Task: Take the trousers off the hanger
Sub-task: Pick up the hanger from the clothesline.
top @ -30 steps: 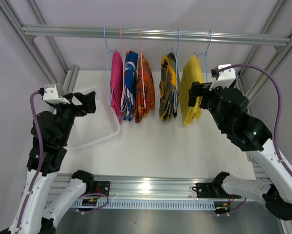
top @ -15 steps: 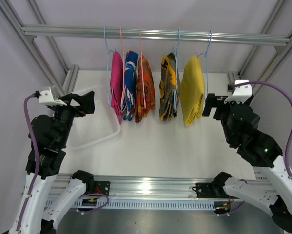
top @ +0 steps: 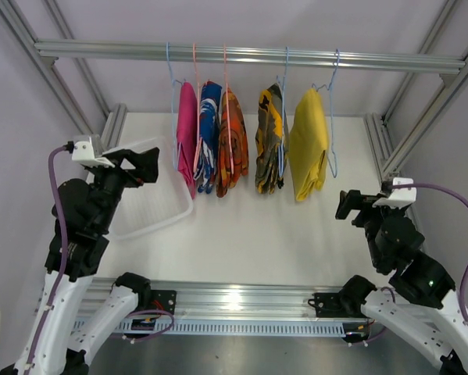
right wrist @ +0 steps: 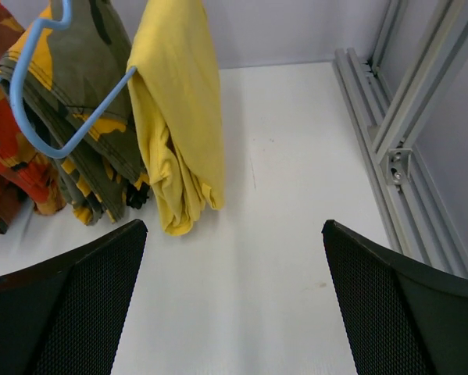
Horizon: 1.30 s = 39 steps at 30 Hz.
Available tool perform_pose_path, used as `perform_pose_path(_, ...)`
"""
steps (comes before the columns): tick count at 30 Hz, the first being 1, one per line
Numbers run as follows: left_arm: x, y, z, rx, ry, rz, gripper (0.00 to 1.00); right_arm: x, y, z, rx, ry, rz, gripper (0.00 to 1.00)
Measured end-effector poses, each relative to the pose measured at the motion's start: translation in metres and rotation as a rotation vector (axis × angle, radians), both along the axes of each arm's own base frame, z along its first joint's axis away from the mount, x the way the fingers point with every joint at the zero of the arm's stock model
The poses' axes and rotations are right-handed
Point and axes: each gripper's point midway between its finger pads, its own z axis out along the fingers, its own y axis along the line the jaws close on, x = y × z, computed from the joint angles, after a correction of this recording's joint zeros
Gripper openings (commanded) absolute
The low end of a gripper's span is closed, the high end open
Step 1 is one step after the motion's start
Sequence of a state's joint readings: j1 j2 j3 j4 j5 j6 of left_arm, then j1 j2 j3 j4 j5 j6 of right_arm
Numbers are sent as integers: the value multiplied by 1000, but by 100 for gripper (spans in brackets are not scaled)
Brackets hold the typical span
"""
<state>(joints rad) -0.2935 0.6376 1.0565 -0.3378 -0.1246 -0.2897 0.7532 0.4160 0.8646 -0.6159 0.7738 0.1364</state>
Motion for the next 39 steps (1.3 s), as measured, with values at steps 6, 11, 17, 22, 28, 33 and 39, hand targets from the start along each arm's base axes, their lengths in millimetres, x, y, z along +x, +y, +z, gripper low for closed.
perform_pose_path(6,4,-7,-5,7,20,-29,100,13,17,-10,-36,52,24,99)
perform_pose_path(11,6,-11,-7,8,23,-50,99,18,27,-20,-61,88,48,99)
perform_pose_path(17,11,-18,-13,9,48,-76,100,17,25,-22,-53,87,47,100)
perform_pose_path(22,8,-19,-11,7,39,-88,99,20,26,-20,-50,95,38,99)
perform_pose_path(28,2,-18,-5,1,12,-90,99,23,25,22,-6,52,39,99)
perform_pose_path(33,3,-19,-5,2,15,-99,99,30,24,80,37,-21,26,100)
perform_pose_path(39,6,-19,-7,-15,27,-111,99,48,30,126,59,-55,38,99)
